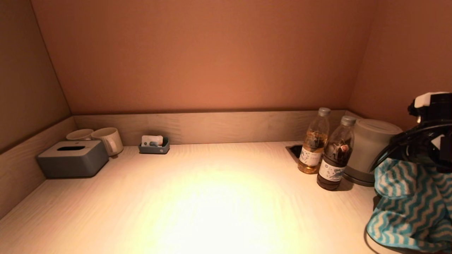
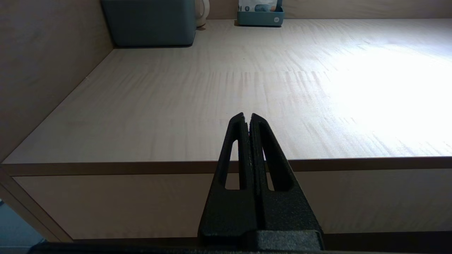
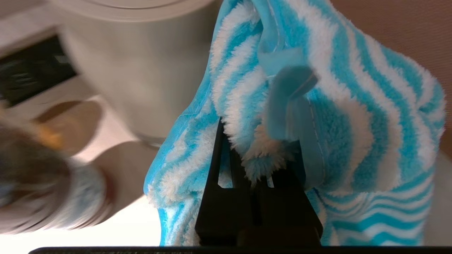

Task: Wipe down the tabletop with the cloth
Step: Place the tablecloth

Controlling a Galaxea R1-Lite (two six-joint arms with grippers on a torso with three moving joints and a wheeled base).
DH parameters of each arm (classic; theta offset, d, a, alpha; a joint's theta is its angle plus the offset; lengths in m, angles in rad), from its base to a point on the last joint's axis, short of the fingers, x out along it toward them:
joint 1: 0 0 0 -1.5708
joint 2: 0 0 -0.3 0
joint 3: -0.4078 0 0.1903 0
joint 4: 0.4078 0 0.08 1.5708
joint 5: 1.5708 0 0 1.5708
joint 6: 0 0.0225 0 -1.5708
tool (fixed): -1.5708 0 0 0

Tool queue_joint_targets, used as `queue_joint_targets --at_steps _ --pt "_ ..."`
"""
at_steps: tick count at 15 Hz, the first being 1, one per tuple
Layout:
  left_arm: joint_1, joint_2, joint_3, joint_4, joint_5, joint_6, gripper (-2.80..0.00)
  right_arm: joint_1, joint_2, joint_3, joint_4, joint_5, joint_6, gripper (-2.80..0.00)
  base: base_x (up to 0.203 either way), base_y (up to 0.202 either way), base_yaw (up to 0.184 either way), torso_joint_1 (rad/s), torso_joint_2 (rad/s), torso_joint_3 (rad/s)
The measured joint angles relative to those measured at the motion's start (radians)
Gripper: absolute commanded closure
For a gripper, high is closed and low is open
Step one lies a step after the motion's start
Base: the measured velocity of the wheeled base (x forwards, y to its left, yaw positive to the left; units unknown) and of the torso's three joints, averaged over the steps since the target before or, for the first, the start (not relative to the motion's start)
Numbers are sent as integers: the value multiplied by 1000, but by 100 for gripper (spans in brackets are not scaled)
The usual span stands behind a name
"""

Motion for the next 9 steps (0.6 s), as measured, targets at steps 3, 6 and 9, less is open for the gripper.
queue_joint_targets --at_steps 3,6,9 --pt "0 0 0 0 0 0 0 0 -20 -63 2 101 10 0 0 0 0 0 0 0" --pt "0 0 0 0 0 0 0 0 -47 -157 31 173 8 0 0 0 0 0 0 0" --pt "0 0 0 0 0 0 0 1 -94 -195 39 203 0 0 0 0 0 0 0 0"
